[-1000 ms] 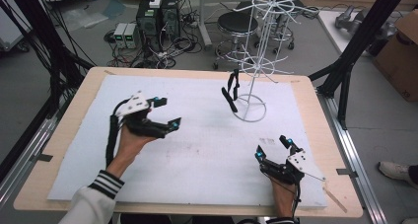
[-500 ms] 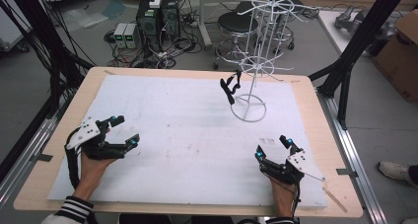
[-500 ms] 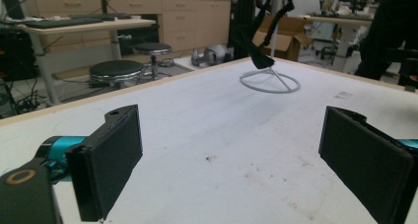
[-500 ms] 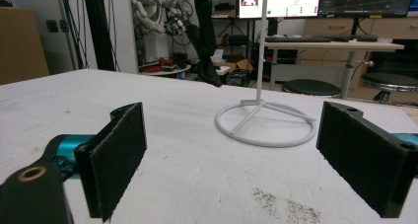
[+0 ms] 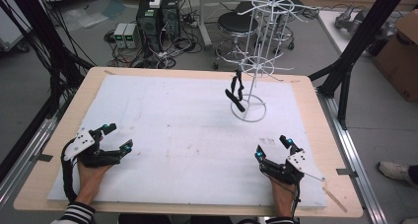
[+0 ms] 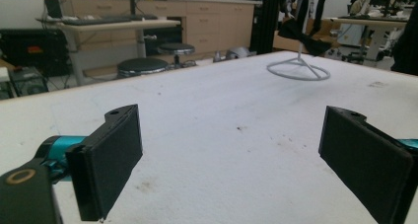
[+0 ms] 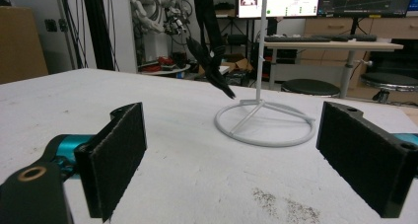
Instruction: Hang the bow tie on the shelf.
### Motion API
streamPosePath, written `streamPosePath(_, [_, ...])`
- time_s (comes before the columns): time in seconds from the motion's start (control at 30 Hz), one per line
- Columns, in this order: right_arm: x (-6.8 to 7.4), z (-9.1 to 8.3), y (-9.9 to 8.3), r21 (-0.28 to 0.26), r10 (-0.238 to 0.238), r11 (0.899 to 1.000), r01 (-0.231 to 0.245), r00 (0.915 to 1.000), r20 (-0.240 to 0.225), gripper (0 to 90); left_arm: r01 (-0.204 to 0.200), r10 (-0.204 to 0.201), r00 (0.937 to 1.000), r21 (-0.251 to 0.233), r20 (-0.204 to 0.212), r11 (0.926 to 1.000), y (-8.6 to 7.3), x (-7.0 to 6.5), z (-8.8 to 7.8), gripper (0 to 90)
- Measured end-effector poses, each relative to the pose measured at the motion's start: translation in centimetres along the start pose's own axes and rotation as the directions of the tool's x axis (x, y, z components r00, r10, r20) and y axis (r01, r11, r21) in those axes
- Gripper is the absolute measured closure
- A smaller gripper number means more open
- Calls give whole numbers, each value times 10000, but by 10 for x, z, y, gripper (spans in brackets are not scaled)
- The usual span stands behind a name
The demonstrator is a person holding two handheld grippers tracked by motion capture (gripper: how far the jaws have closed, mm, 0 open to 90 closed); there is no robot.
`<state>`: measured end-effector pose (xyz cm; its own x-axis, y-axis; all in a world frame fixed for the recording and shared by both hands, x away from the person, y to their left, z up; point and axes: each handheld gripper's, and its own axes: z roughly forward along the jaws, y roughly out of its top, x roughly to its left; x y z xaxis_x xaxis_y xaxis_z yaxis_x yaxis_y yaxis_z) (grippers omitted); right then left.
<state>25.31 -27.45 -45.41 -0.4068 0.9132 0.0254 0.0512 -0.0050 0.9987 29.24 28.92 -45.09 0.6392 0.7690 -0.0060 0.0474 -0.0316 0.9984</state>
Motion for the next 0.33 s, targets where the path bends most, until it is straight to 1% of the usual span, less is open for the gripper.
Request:
streamPosePath(0.1, [0, 0, 0, -1, 1, 10000, -1, 10000, 4, 108, 103, -104, 9999, -18, -49, 9999, -1, 2, -1, 98])
streamPosePath(0.23, [0, 0, 0, -36, -24, 10000, 24, 10000, 6, 107, 35, -35, 10000, 25, -4, 10000, -1, 1, 0, 102])
streamPosePath(0.33, [0, 0, 0, -62, -54, 10000, 54, 10000, 26, 108, 112, -111, 9999, 37, -43, 9999, -1, 1, 0, 103])
